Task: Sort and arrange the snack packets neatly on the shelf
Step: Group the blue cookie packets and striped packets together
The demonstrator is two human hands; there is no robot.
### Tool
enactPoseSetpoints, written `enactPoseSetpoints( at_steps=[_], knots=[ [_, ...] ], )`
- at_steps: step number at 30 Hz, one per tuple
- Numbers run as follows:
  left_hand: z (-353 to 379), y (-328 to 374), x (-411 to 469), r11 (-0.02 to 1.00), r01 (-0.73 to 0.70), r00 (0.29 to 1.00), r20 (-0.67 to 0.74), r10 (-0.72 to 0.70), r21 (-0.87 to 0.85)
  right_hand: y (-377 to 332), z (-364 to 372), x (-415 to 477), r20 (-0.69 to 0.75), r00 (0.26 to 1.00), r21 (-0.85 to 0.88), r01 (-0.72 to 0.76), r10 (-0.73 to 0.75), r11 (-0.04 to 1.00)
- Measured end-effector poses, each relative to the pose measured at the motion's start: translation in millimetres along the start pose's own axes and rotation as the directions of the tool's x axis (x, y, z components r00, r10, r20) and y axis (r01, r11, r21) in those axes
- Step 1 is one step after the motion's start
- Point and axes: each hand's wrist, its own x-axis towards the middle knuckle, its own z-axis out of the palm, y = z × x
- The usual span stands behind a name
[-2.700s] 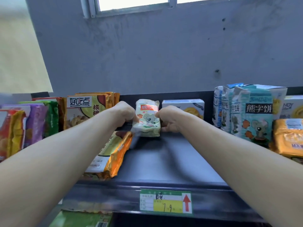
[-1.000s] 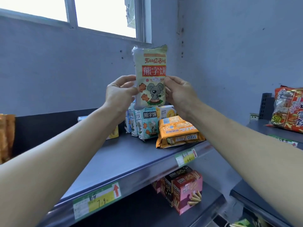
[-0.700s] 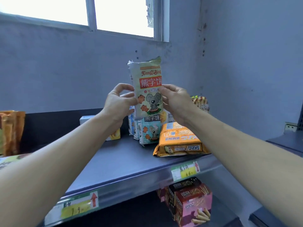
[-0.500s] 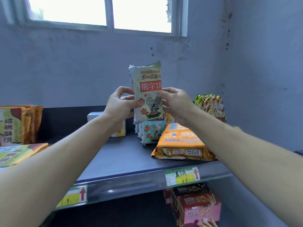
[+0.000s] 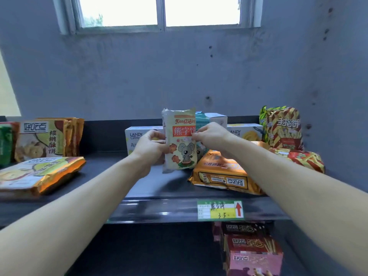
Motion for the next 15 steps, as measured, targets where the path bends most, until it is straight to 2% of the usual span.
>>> enactPoseSetpoints(
  at_steps=[5,15],
  knots=[
    [11.6,-7.0,9.6,0.998,0.062,0.997,0.032,-0.063,0.032,0.9,-16.5,-8.1,0.021,0.999,-0.198,-0.043,0.048,0.979],
    [12.6,-14.3,21.5,0.987,0.135,0.980,0.135,-0.146,0.084,11.5,-36.7,-12.4,-0.017,0.996,-0.402,-0.083,0.083,0.912]
  ],
)
